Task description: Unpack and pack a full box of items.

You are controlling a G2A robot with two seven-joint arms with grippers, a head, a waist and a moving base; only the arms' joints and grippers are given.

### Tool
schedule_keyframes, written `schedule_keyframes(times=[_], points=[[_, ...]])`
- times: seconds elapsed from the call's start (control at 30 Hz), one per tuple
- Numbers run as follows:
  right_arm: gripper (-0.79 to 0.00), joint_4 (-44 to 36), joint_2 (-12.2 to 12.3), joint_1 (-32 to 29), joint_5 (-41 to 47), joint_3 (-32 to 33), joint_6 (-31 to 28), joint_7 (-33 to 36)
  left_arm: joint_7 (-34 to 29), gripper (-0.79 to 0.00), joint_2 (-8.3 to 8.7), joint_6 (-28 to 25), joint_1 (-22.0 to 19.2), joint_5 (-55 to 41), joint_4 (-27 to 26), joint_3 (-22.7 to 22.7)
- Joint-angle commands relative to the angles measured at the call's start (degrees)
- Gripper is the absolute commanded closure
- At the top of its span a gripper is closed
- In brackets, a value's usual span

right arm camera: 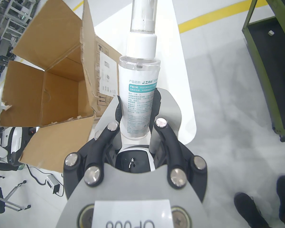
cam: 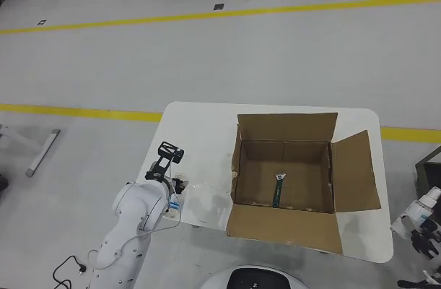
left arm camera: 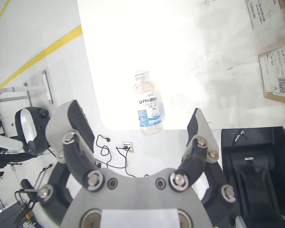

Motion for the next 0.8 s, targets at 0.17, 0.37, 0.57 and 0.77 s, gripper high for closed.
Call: schedule_keyframes(times=[0.17,0.37,0.57,0.77], points=[[0.0,7.0,0.5,2.5,-9.2,-5.8,-1.6,1.0,0.0,-0.785,0.0,0.0,0.0,0.0,0.0,0.0],[0.0,14.0,0.5,6.9,-16.6,-13.3,-2.2,1.2,0.0,-0.785,0.0,0.0,0.0,0.0,0.0,0.0],[0.0,21.1,0.1,11.6,-21.3,-20.1,-0.4,1.9,0.0,-0.785,0.0,0.0,0.0,0.0,0.0,0.0],[0.0,24.2,-0.1,13.5,-21.9,-22.7,0.8,2.6,0.0,-0.785,0.0,0.0,0.0,0.0,0.0,0.0]])
